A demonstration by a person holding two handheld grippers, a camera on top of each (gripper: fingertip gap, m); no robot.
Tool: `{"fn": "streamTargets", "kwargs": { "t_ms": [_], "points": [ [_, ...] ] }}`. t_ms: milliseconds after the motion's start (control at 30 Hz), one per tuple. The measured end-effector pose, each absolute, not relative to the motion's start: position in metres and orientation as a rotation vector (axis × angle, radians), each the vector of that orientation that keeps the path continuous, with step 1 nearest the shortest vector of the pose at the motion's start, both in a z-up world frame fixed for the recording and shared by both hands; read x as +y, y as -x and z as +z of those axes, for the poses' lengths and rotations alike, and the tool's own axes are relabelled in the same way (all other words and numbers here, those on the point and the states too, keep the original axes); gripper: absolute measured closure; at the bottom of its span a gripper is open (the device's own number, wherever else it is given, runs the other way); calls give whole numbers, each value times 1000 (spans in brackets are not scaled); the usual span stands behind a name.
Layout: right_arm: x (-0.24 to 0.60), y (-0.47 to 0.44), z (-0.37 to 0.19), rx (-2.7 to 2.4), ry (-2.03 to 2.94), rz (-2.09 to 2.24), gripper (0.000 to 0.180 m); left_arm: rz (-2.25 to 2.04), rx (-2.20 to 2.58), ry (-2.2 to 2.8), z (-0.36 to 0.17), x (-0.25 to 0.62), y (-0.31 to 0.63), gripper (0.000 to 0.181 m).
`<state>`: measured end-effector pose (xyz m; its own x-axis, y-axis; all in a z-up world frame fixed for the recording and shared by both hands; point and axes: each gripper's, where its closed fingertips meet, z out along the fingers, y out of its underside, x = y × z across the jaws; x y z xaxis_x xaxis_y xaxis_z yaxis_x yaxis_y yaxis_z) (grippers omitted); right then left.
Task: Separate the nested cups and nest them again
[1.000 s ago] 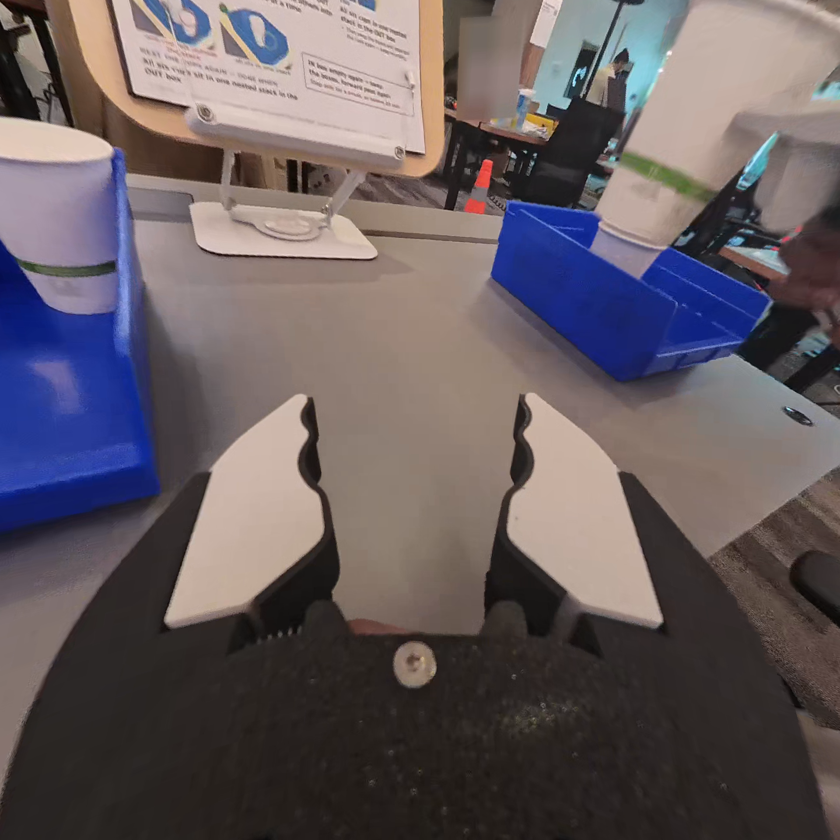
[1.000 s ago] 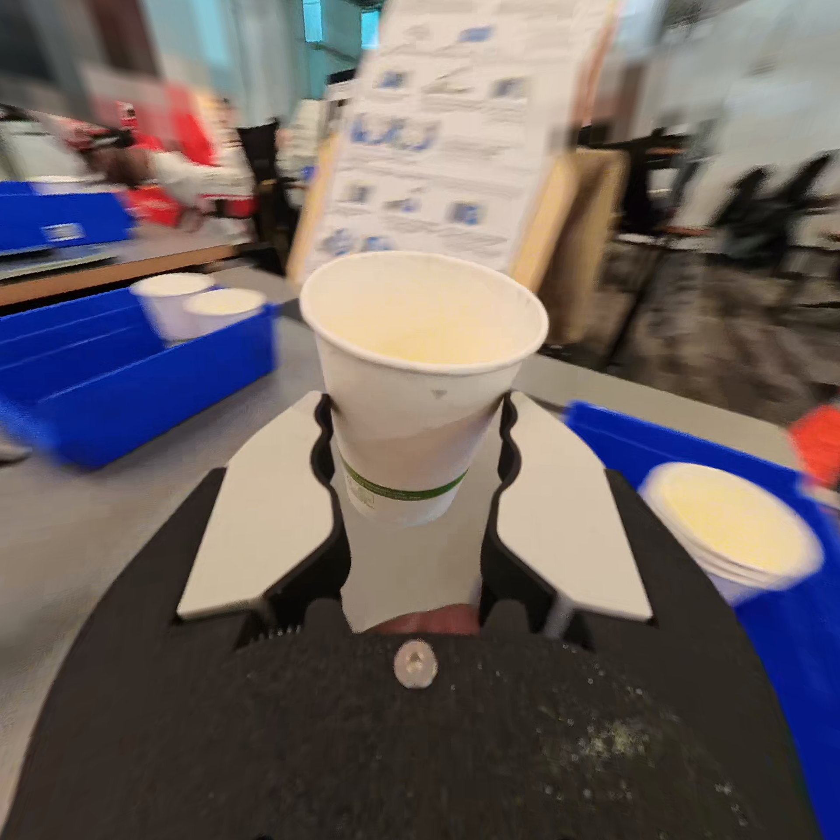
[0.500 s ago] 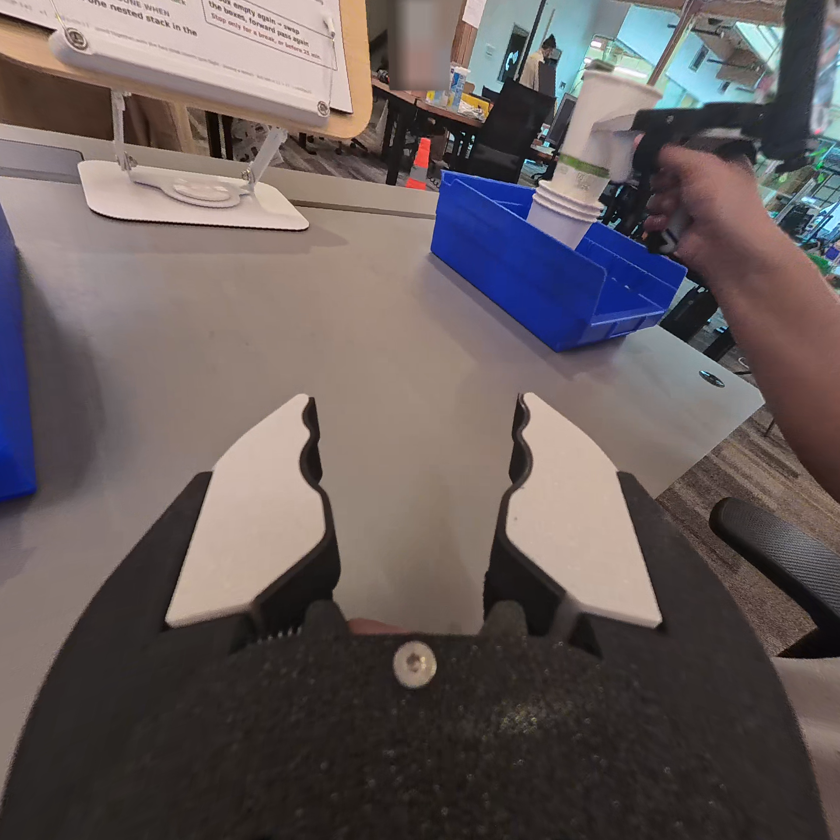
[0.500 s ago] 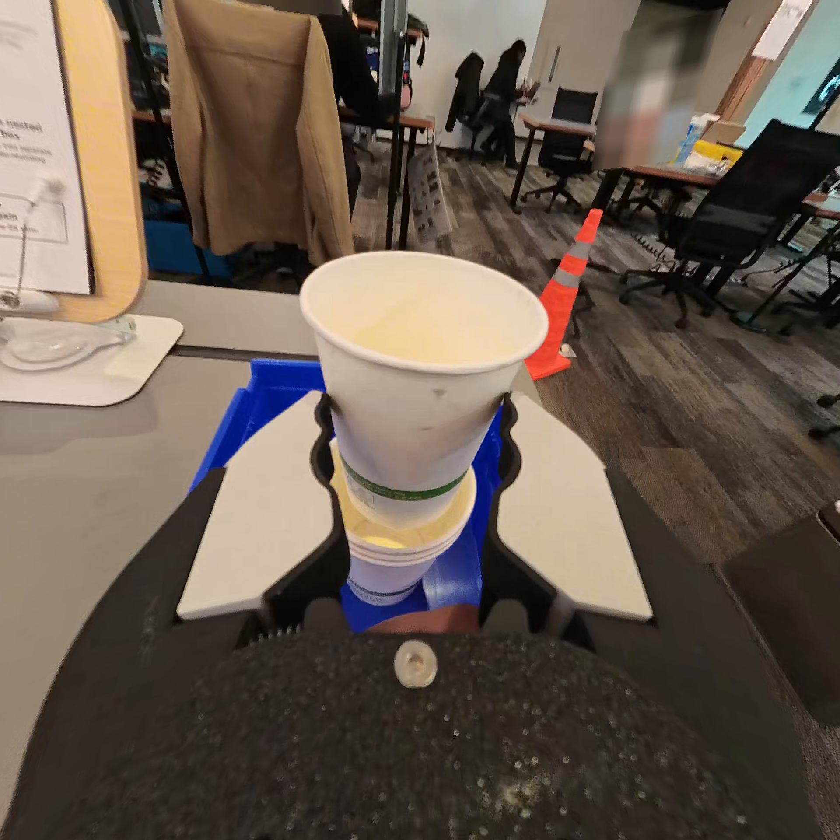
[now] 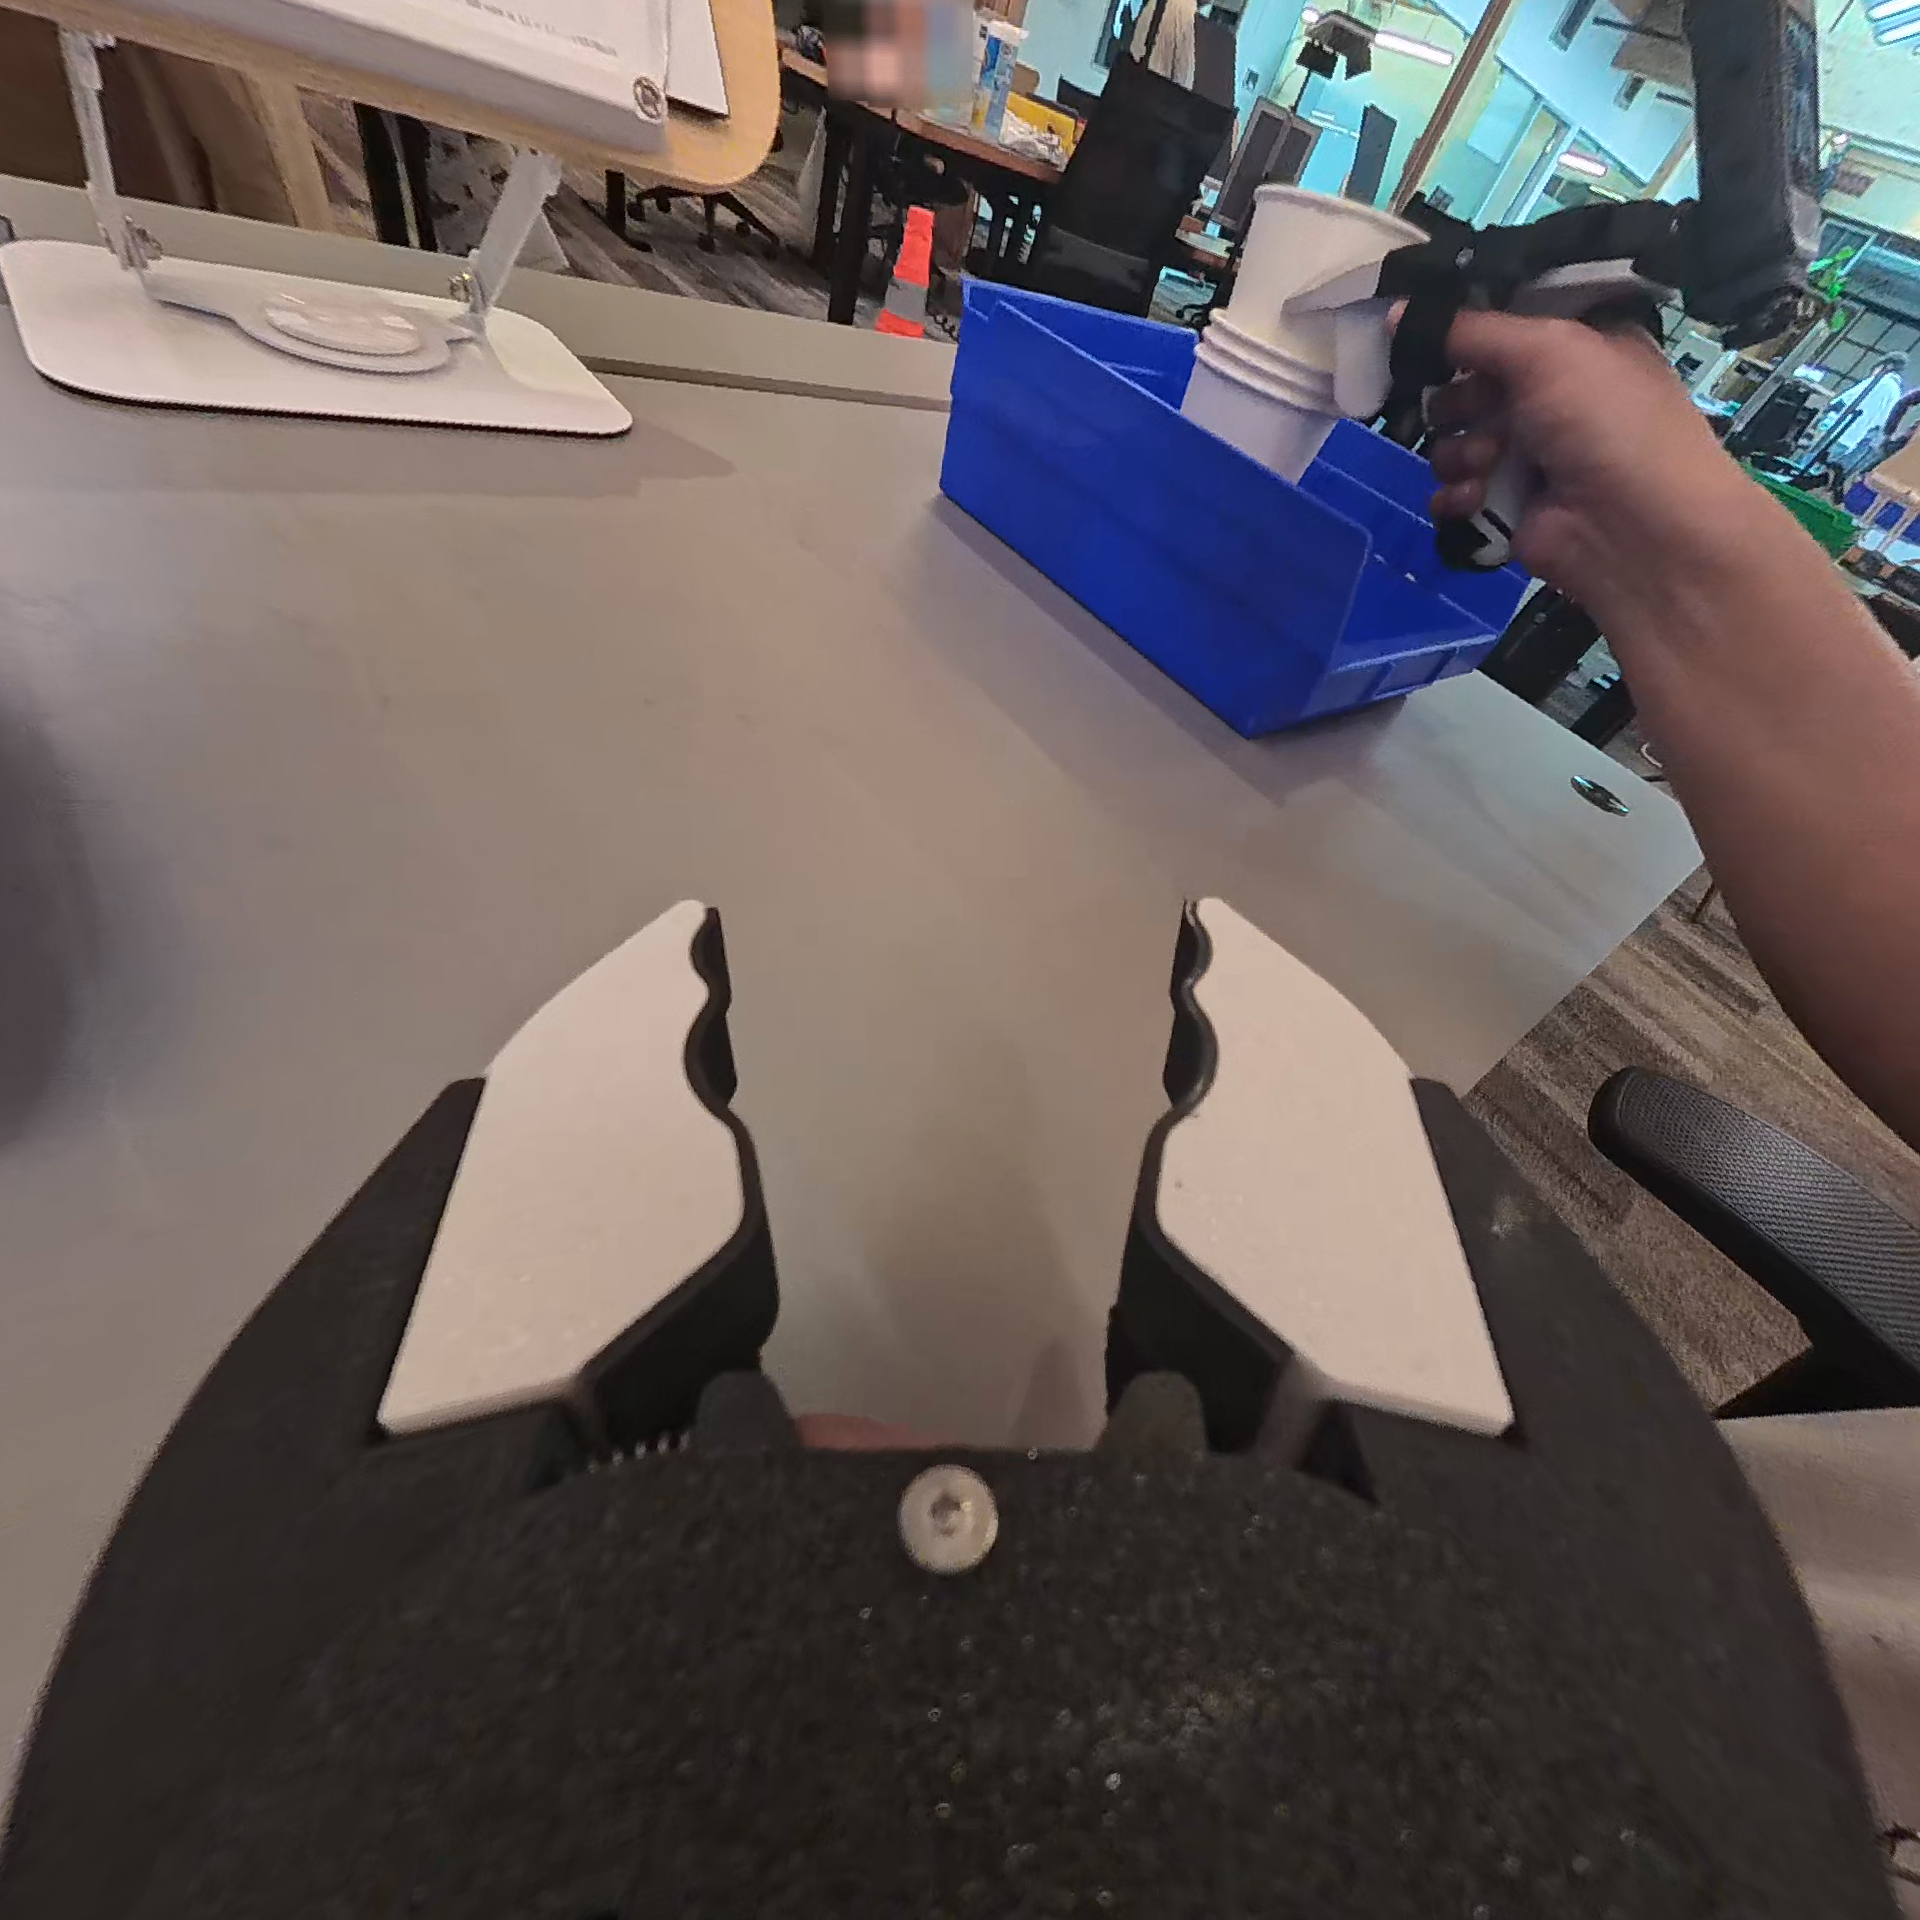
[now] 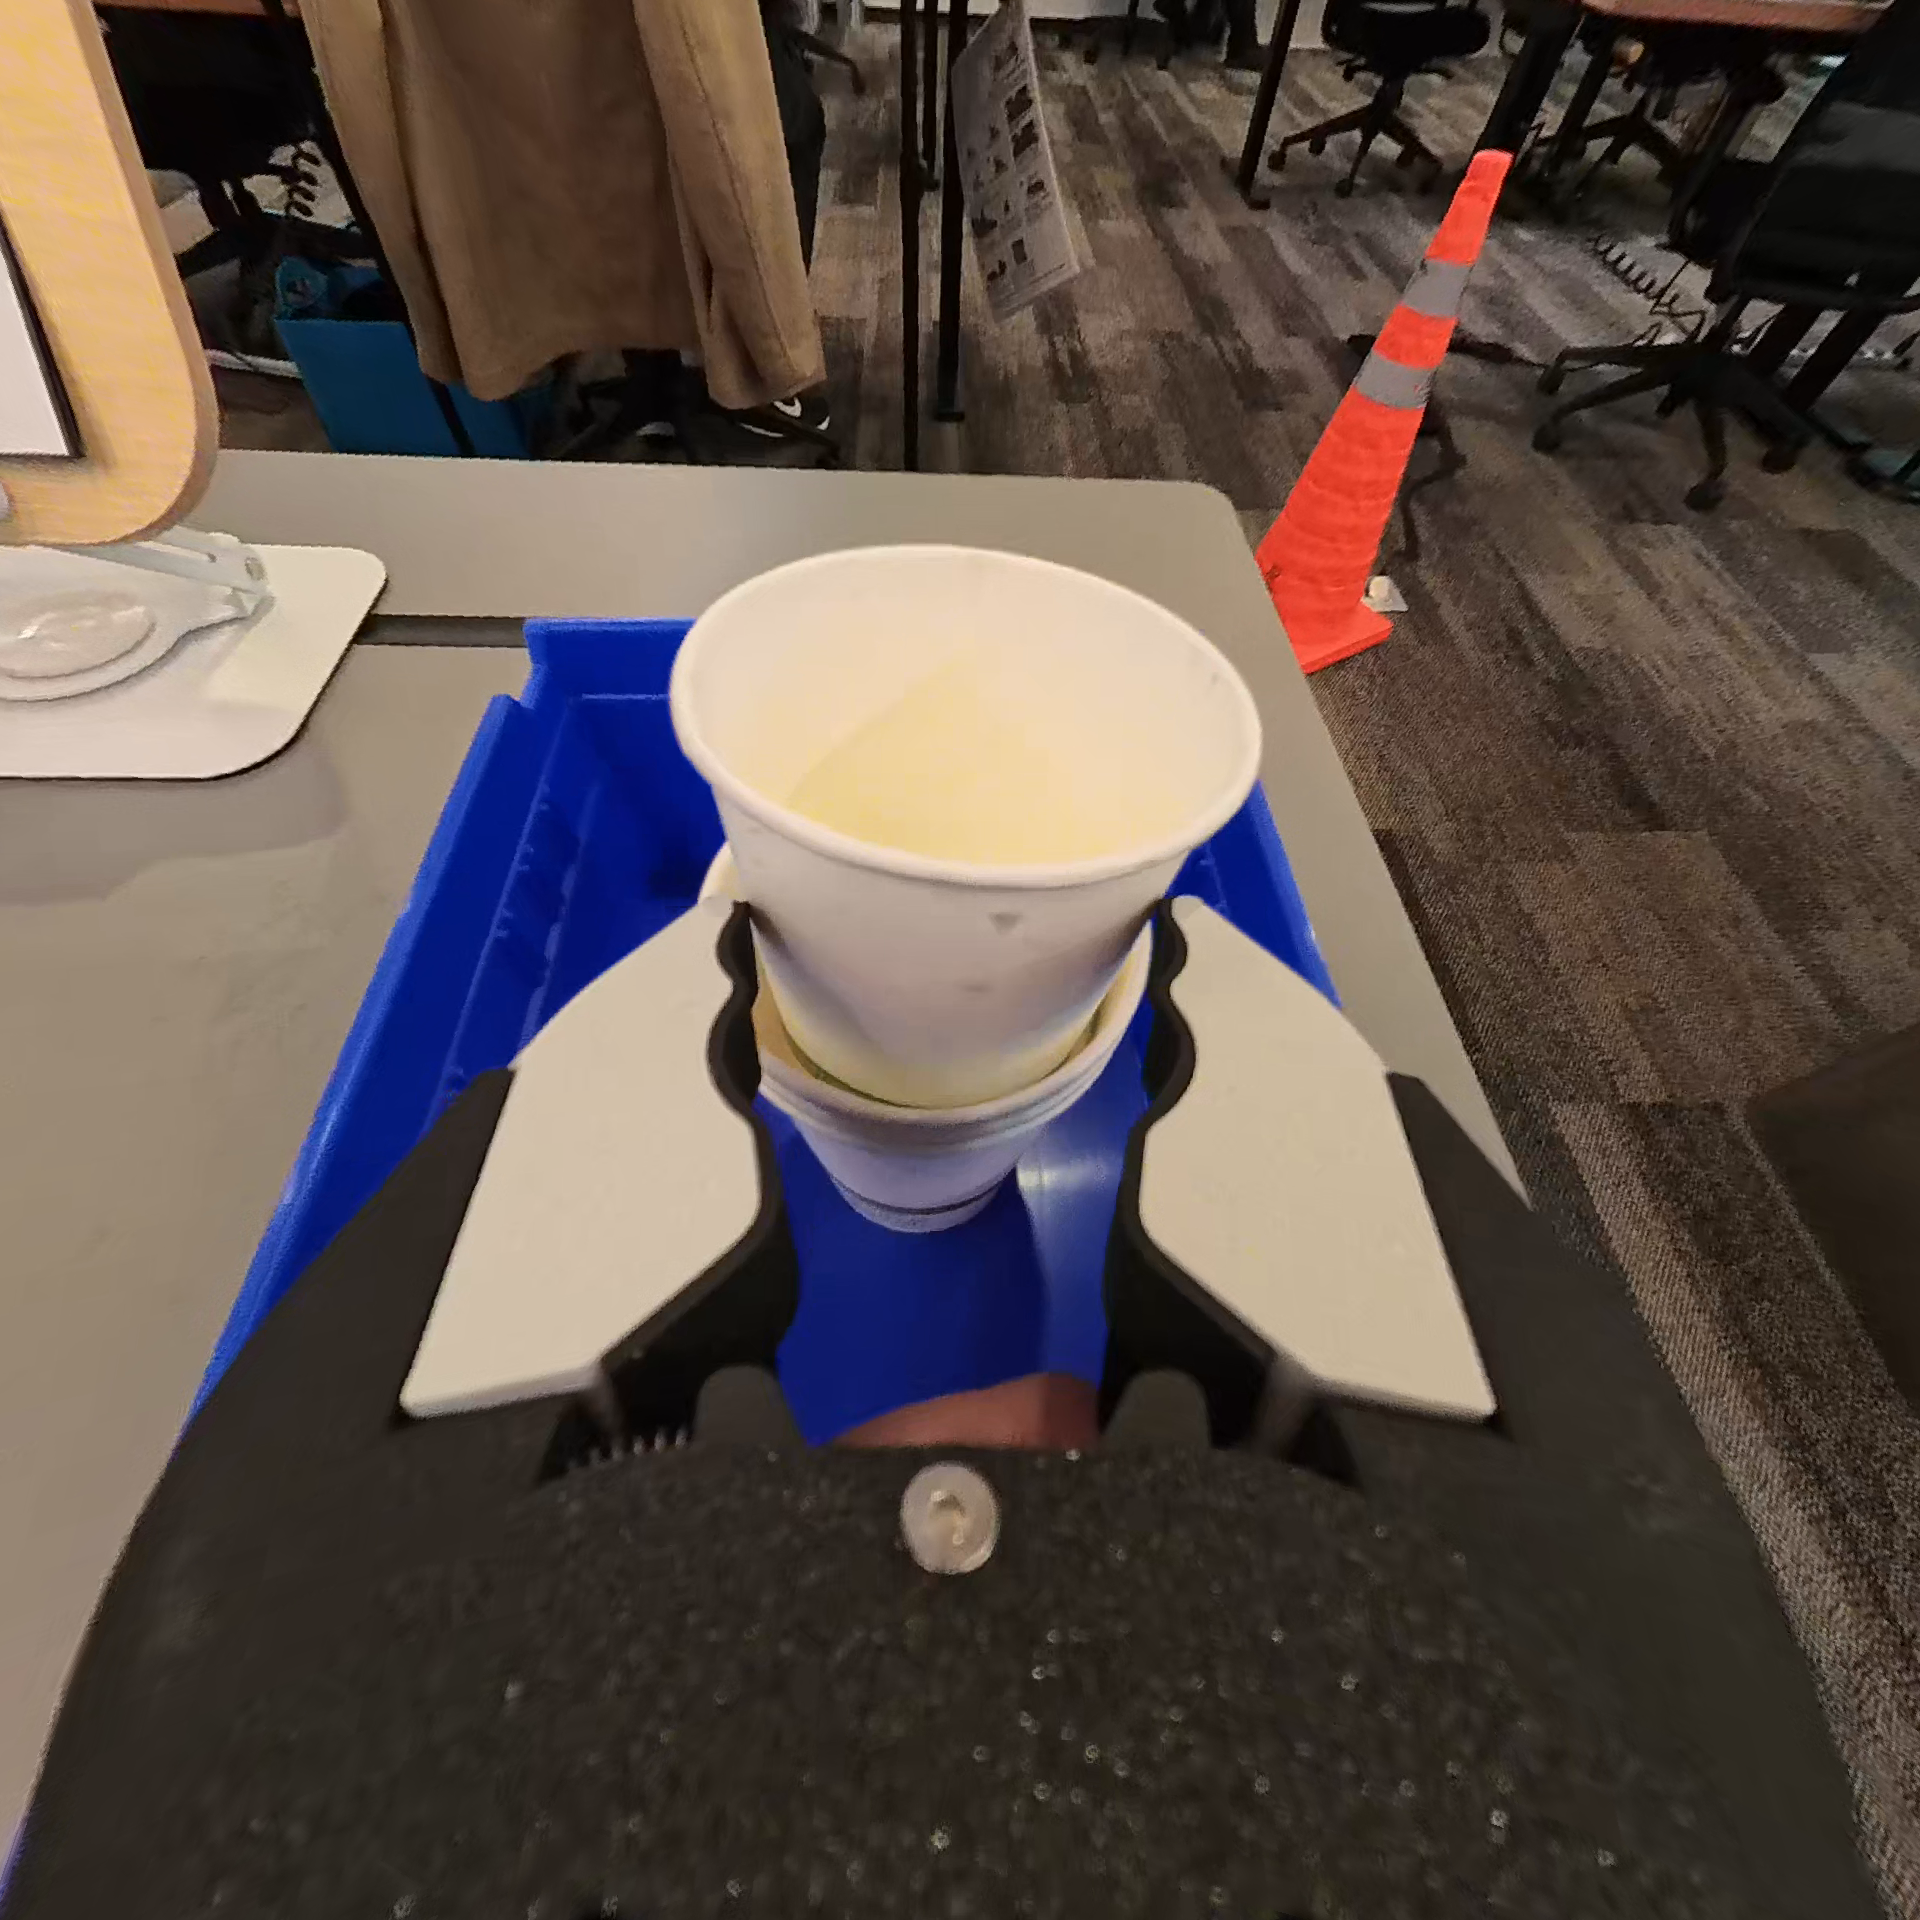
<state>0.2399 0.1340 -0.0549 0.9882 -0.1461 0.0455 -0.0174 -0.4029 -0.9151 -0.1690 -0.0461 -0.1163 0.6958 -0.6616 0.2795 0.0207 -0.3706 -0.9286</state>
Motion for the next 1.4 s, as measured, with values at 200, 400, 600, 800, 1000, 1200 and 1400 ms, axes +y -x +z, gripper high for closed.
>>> {"fn": "streamTargets", "kwargs": {
  "t_ms": [200, 400, 600, 800, 1000, 1200, 1400],
  "points": [
    [126, -240, -60, 95, 2002, -126, 108, -799, 529, 1834, -120, -49, 163, 100],
    [117, -238, -63, 33, 2044, -147, 107, -814, 539, 1840, -122, -51, 159, 100],
    [97, -233, -65, -17, 2076, -149, 104, -818, 552, 1844, -123, -54, 156, 99],
    [62, -193, -49, -7, 1950, -91, 105, -796, 538, 1841, -123, -50, 160, 99],
    [21, -54, -36, -196, 1757, 293, 109, -531, 404, 1818, -90, -11, 219, 98],
    [-22, 64, -94, -394, 1826, 595, 110, -195, 242, 1891, -49, 81, 331, 90],
    [-44, 99, -109, -520, 1865, 699, 110, -172, 329, 2056, -90, 196, 351, 92]
  ]
}}
